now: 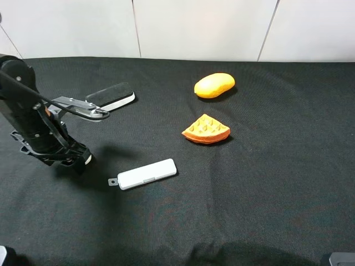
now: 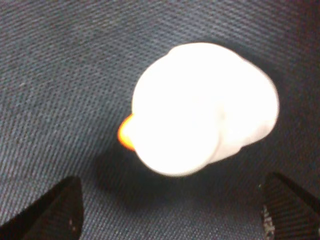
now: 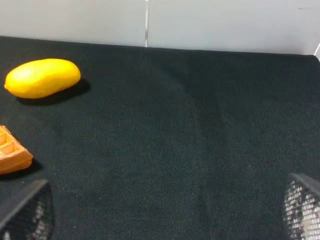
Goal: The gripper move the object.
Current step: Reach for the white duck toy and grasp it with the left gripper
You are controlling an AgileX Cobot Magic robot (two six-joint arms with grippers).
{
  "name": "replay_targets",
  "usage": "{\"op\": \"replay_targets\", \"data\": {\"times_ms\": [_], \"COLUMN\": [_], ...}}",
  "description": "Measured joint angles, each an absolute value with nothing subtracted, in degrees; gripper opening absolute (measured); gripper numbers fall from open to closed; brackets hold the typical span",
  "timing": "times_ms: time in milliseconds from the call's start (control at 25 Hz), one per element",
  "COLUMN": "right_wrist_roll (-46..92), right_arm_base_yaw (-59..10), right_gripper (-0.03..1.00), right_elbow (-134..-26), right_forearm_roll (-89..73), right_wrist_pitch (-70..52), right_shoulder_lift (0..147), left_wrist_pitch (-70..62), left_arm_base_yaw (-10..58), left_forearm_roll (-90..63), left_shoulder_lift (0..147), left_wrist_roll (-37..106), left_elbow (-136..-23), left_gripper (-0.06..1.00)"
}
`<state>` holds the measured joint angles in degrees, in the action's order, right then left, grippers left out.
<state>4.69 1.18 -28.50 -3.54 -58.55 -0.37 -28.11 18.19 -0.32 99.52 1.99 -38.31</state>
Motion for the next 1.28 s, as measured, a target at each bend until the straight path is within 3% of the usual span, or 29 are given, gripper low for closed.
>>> {"op": "replay_targets", "data": {"times_ms": [1080, 1280], "right_wrist_roll": [4.7, 4.7], "right_arm_base_yaw": [1.2, 1.2], "right_gripper": [0.69, 0.69], "right_elbow": [-28.5, -28.5], "right_forearm_roll": [-3.7, -3.7], "right_wrist_pitch": [-58.6, -58.6], "right_shoulder_lift": [-0.4, -0.4], "left_wrist_pitch": [-26.0, -26.9], "left_arm_base_yaw": [18.5, 18.6], "left_forearm_roll": [0.0, 0.0], "left_shoulder_lift": [105.5, 105.5], "left_wrist_roll": [2.0, 2.0], "left_elbow": [-43.7, -43.7], "left_gripper": [0.76, 0.66]}}
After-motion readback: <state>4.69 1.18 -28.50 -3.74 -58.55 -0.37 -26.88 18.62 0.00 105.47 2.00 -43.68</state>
